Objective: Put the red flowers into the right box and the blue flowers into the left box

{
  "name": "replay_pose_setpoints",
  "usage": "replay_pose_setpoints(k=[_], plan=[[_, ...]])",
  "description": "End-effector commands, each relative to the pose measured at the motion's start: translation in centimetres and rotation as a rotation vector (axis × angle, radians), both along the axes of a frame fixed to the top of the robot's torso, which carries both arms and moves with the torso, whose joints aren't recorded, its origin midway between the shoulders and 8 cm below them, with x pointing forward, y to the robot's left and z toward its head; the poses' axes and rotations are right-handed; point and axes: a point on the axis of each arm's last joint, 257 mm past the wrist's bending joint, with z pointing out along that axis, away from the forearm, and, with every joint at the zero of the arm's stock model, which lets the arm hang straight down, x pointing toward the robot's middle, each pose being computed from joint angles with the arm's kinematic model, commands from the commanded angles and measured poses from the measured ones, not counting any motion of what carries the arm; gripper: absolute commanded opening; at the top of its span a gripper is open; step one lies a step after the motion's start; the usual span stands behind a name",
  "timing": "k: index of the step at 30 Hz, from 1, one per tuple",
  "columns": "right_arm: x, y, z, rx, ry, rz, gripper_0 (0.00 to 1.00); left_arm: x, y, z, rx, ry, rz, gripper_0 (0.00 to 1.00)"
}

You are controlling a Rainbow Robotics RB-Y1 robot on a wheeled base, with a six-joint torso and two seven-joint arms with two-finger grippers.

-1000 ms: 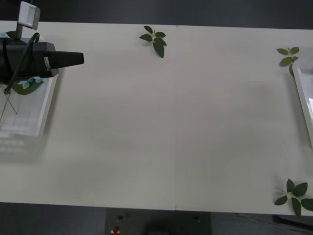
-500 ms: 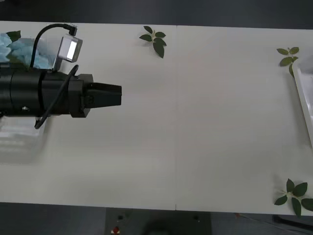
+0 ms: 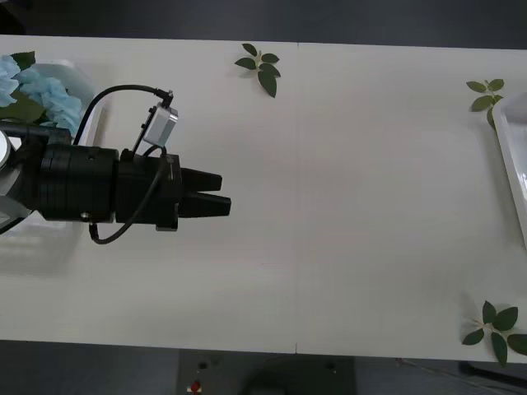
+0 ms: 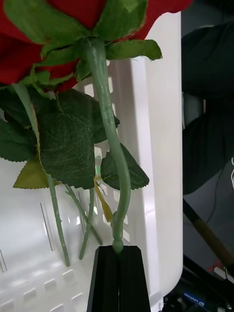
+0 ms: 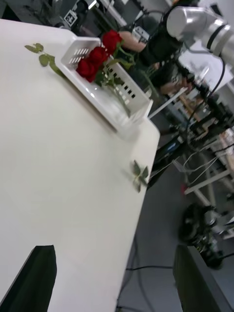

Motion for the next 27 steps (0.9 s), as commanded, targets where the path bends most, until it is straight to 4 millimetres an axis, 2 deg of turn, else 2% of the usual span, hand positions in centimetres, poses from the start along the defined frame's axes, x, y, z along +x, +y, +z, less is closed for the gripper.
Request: replay_pose_setpoints(k=[1,4,7,8,10,13,17,21,24,27], plan=[[1.3,0.8,0.9,0.0,-0.025,0.026,0.06,-1.5,-1.0,0.2,0.079,-0.125,-0.058,0.69],[2.0,1.8,0.3,0.012,-0.025,0.041,0.29,-2.4,-1.3,-0.5,0.129,-0.185,-0.097,0.69],[2.7,2.7,-0.4,0.021,-0.03,0.053,0.67,-2.6,-1.0,-1.8,0.208,-0.265,-0.132,0.69],[2.9,2.9,-0.5,0.021,-0.032,0.058,0.75,-2.4,-0.7,-2.3,0.241,-0.296,-0.142,0.69],[3.2,3.3,-0.8,0.025,-0.034,0.062,0.8,-2.5,-0.4,-3.1,0.283,-0.333,-0.161,0.69],[3.5,3.7,-0.8,0.041,-0.043,0.068,0.81,-2.2,0.0,-3.8,0.342,-0.405,-0.18,0.69],[4.0,6.0,0.0,0.116,-0.047,0.093,0.83,-1.5,0.5,-4.2,0.405,-0.523,-0.209,0.69],[4.1,9.2,3.8,0.233,-0.062,0.136,0.83,-1.3,0.6,-4.3,0.424,-0.598,-0.242,0.69],[3.1,12.9,7.9,0.366,-0.069,0.189,0.83,-1.3,0.5,-4.3,0.438,-0.671,-0.278,0.69],[1.9,15.7,11.2,0.463,-0.078,0.246,0.83,-1.5,0.7,-4.8,0.456,-0.707,-0.315,0.69]])
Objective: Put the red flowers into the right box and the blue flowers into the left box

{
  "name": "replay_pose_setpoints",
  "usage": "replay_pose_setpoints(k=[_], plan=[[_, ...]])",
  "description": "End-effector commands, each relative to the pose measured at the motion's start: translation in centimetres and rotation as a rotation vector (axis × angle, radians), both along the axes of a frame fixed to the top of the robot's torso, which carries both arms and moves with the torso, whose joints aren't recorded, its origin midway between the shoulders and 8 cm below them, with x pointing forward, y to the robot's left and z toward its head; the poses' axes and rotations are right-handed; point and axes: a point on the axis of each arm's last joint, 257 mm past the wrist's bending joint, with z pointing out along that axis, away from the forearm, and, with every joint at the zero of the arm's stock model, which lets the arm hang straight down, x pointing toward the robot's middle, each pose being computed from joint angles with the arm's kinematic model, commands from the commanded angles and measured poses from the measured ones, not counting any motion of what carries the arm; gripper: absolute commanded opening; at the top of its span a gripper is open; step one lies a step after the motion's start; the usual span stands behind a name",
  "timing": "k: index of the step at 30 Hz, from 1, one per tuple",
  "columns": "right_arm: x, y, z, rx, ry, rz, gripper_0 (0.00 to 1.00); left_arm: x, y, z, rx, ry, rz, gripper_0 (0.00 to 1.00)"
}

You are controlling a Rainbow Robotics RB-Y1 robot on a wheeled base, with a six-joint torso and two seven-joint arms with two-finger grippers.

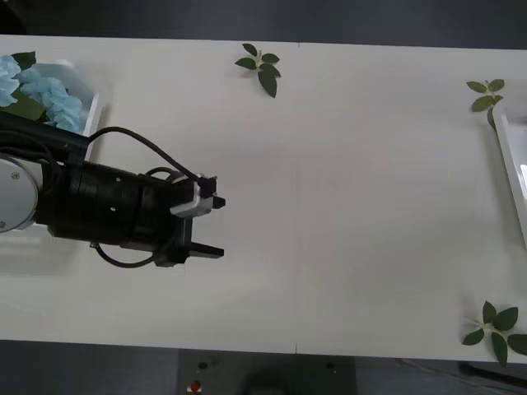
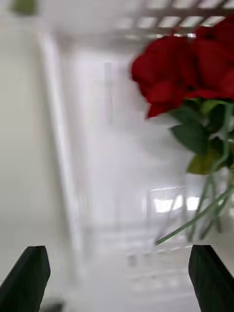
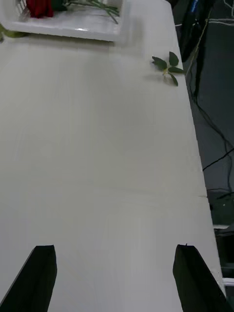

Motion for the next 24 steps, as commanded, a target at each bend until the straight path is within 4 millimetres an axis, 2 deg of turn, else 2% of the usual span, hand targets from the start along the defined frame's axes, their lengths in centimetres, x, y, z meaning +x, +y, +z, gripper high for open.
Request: replay_pose_setpoints(k=[1,2,3,5,7,8,12,13,16,20,24], plan=[[-0.9,1.7,9.4,0.111,-0.134,0.049,0.83,-0.3,-0.2,0.7,0.032,-0.104,-0.085,0.69],[-0.9,1.7,9.4,0.111,-0.134,0.049,0.83,-0.3,-0.2,0.7,0.032,-0.104,-0.085,0.69],[-1.6,3.7,11.2,0.161,-0.146,0.116,0.83,-0.3,-0.2,0.6,0.038,-0.111,-0.087,0.69],[-2.3,6.7,12.3,0.215,-0.145,0.223,0.83,-0.1,-0.1,0.4,0.047,-0.117,-0.087,0.69],[-2.7,9.4,12.2,0.227,-0.15,0.376,0.83,0.0,-0.1,0.3,0.048,-0.119,-0.085,0.68],[-2.8,10.1,12.1,0.218,-0.152,0.431,0.83,-0.1,0.0,0.3,0.051,-0.113,-0.085,0.69],[-3.1,13.9,10.2,0.087,-0.18,0.821,0.83,-1.0,0.3,0.0,0.063,-0.06,-0.11,0.69],[-3.0,14.3,10.0,0.063,-0.19,0.876,0.83,-1.1,0.4,0.0,0.064,-0.048,-0.115,0.69],[-2.0,17.5,8.7,-0.106,-0.274,1.207,0.83,-1.2,1.2,0.4,0.089,-0.005,-0.138,0.69],[-1.6,21.6,5.8,-0.111,-0.296,1.315,0.83,-1.1,2.1,0.9,0.122,0.032,-0.165,0.69],[0.0,25.8,3.3,-0.158,-0.344,1.371,0.83,-0.6,2.6,1.6,0.142,0.015,-0.168,0.69]])
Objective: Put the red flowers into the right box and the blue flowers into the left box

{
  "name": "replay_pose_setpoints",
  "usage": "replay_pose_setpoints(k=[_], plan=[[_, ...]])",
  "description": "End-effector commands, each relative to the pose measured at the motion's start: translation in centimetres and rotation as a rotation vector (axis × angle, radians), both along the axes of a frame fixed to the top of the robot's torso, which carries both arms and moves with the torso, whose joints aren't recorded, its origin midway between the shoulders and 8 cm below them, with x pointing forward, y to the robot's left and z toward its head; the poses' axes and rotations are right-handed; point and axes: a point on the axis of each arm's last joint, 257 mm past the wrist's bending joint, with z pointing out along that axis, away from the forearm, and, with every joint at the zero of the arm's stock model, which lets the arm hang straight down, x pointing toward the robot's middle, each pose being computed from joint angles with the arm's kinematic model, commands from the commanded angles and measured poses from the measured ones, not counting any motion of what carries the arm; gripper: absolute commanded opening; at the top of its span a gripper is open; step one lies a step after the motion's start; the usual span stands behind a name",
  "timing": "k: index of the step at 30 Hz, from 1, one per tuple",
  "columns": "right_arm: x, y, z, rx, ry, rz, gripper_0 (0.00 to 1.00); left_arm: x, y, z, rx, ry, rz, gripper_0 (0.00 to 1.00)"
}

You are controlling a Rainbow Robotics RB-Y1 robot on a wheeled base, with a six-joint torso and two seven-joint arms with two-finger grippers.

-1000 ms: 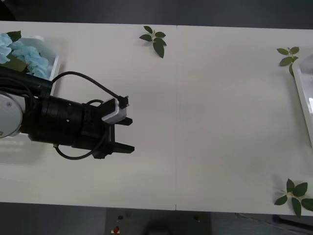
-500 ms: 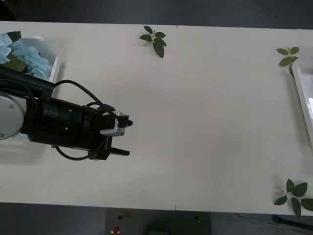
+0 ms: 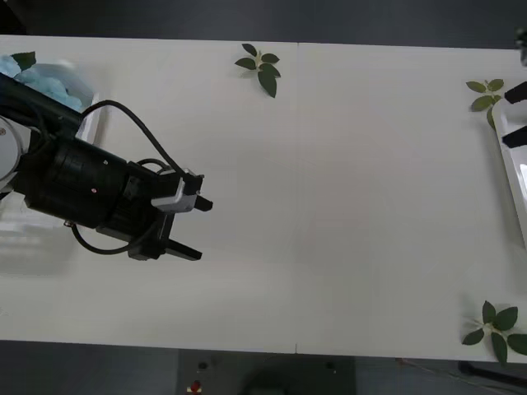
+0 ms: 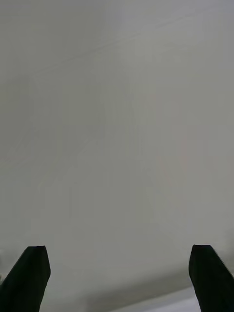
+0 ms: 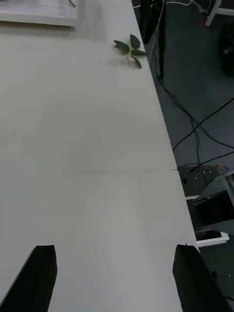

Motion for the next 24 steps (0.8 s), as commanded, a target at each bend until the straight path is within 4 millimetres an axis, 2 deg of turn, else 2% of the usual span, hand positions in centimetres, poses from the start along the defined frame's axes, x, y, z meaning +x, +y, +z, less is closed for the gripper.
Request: replay_pose_setpoints(k=[1,3,4,7,9,13,16,19,21,24], plan=[[2.0,5.7,-1.0,0.022,-0.083,0.064,0.83,0.4,0.3,1.2,0.04,-0.065,-0.052,0.69],[2.9,8.7,-2.5,0.059,-0.097,0.085,0.83,0.5,0.5,1.2,0.047,-0.067,-0.05,0.69],[3.0,9.5,-3.0,0.067,-0.099,0.091,0.83,0.6,0.6,1.2,0.048,-0.069,-0.049,0.68],[3.9,14.3,-5.5,0.099,-0.121,0.129,0.83,0.8,1.0,1.2,0.065,-0.08,-0.05,0.68],[4.0,16.5,-6.9,0.107,-0.132,0.149,0.83,0.7,1.5,1.6,0.077,-0.078,-0.056,0.68],[3.6,19.4,-8.4,0.112,-0.149,0.191,0.83,-0.1,2.5,2.6,0.086,-0.045,-0.078,0.67],[2.5,20.8,-8.7,0.12,-0.138,0.229,0.84,-1.0,3.3,3.1,0.069,0.024,-0.08,0.67],[1.6,21.2,-8.4,0.105,-0.13,0.264,0.83,-1.7,3.9,3.7,0.05,0.091,-0.084,0.65],[1.1,21.1,-7.9,0.092,-0.131,0.285,0.83,-2.1,4.2,4.1,0.036,0.122,-0.086,0.64],[0.1,19.7,-7.2,0.037,-0.122,0.315,0.83,-2.4,4.3,4.2,0.031,0.139,-0.087,0.63]])
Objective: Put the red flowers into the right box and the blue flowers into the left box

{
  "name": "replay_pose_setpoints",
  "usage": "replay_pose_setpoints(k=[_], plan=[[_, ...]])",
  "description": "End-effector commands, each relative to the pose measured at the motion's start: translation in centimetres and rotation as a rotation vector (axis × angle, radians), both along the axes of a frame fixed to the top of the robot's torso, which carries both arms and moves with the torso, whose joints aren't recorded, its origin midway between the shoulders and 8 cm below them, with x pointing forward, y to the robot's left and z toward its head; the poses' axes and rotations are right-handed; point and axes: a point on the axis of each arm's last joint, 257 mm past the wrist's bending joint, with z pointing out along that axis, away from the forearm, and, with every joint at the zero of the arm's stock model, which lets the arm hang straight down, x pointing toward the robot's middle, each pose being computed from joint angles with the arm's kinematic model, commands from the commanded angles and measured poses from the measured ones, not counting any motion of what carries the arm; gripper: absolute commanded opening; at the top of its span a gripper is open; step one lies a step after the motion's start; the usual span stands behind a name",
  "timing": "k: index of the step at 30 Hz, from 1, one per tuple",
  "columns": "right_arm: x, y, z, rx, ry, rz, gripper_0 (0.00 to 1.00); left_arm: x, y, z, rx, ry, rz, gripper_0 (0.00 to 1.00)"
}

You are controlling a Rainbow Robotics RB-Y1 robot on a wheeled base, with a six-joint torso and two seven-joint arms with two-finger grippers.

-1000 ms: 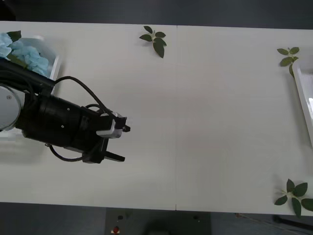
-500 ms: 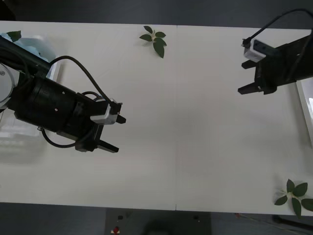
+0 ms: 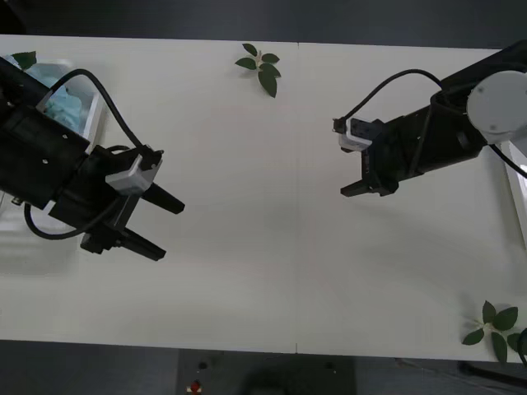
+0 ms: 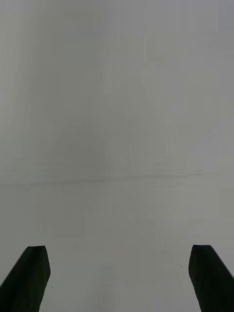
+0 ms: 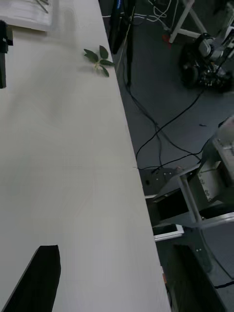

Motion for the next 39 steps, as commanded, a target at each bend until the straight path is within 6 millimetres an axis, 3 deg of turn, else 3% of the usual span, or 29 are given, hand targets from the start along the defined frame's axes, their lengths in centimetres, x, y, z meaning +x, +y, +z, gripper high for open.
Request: replay_pose_setpoints(k=[1,5,9,13,19,33,39], plan=[[-0.6,-2.2,3.9,-0.066,-0.049,0.035,0.83,0.2,0.9,1.0,0.019,-0.039,-0.029,0.63],[-1.7,-5.3,4.2,-0.128,-0.013,0.035,0.83,0.2,1.1,1.0,0.028,-0.043,-0.018,0.61],[-2.8,-9.8,3.7,-0.24,0.036,0.012,0.83,0.0,0.7,0.9,0.024,-0.038,0.0,0.6],[-3.2,-12.1,3.8,-0.286,0.052,-0.008,0.83,0.0,0.7,0.9,0.024,-0.041,-0.001,0.59],[-3.8,-12.8,4.8,-0.278,0.057,-0.012,0.83,0.3,0.8,0.8,0.031,-0.05,0.004,0.59],[-3.6,-13.8,3.8,-0.3,0.06,-0.031,0.83,0.3,0.5,0.3,0.021,-0.043,0.013,0.59],[-3.6,-13.8,3.8,-0.3,0.06,-0.031,0.83,2.9,-1.8,0.0,-0.05,-0.124,0.102,0.59]])
